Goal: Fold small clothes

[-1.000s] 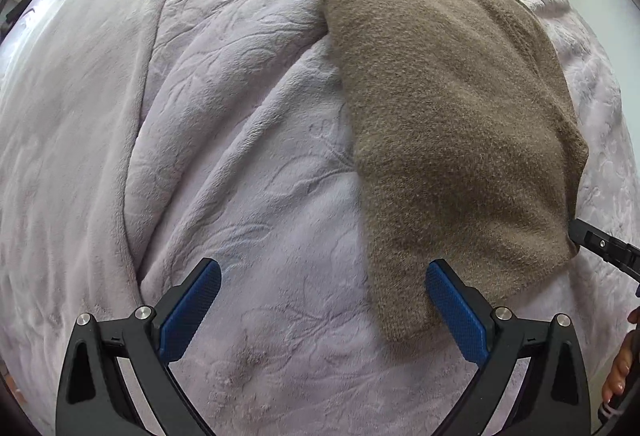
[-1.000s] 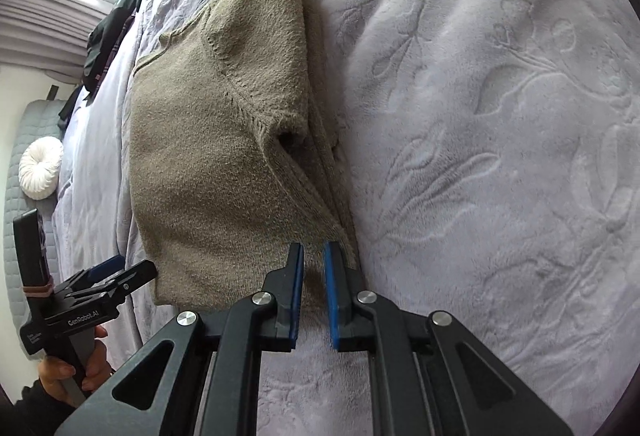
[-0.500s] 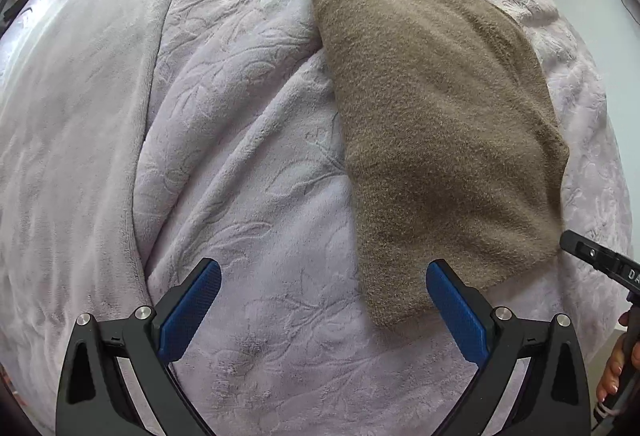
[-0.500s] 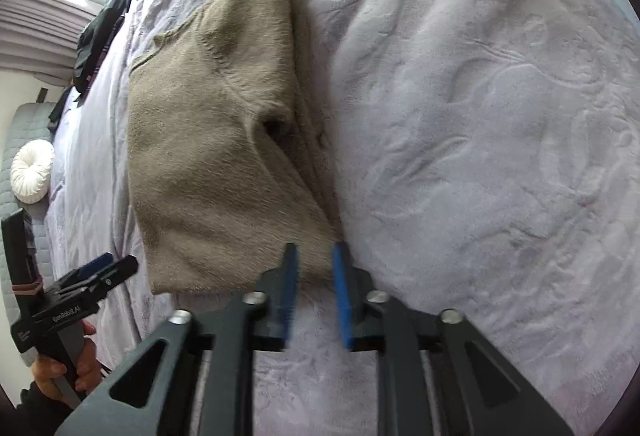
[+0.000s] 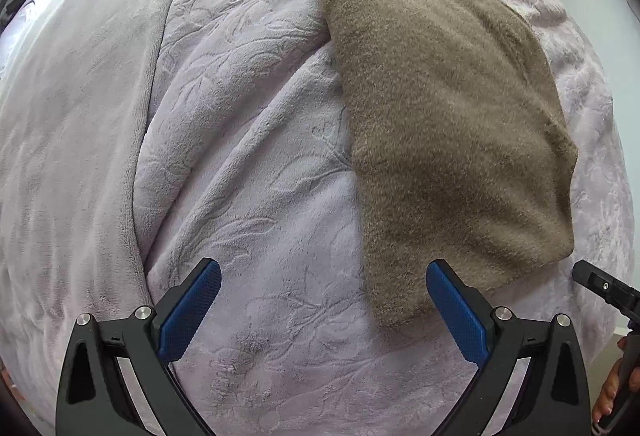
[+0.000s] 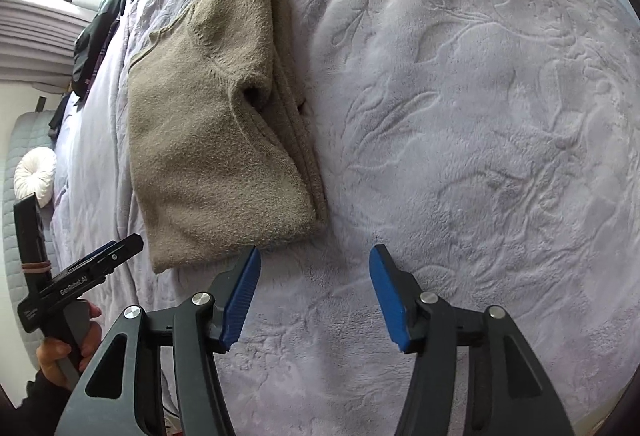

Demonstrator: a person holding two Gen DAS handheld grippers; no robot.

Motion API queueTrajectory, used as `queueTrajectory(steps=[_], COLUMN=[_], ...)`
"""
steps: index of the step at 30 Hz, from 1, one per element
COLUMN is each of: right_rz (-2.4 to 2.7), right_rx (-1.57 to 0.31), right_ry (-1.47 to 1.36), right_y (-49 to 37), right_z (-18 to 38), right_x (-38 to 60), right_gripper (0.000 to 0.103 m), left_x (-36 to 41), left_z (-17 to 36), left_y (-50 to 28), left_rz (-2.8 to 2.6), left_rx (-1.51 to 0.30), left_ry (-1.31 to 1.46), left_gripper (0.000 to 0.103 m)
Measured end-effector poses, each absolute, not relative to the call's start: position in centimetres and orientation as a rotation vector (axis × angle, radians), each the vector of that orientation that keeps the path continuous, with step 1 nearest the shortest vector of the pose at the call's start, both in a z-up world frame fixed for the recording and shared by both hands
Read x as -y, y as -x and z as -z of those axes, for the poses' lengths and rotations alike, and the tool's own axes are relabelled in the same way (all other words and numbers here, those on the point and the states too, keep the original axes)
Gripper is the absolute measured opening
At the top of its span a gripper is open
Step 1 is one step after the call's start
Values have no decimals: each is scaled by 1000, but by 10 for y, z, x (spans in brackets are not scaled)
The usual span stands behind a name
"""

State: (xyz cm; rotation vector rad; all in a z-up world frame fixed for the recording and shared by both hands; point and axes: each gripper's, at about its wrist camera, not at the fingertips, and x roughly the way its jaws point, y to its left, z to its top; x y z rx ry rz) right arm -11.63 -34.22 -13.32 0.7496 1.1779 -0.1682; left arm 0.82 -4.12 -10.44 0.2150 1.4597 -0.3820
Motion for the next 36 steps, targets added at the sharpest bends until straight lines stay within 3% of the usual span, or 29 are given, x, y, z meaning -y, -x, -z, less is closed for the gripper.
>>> queueTrajectory(steps=[11, 32, 34, 36], right_rz=[19, -389, -378, -359], right_rx=[-1058, -1094, -1068, -1075], right_ry=[-844, -982, -1054, -1069], right_y=[71, -48, -44, -39], right_z=[127, 186, 191, 192], right_x=[383, 402, 406, 405], right_gripper=[66, 68, 64, 38], left_x=[46, 115, 114, 109], left_z=[101, 150, 149, 145], left_y=[-66, -101, -99, -96], left_rz=[433, 693, 689, 680], left_rx=[-1435, -1498, -1486, -1463], left_ry=[-82, 71, 72, 54], left_gripper=[103, 103, 101, 89])
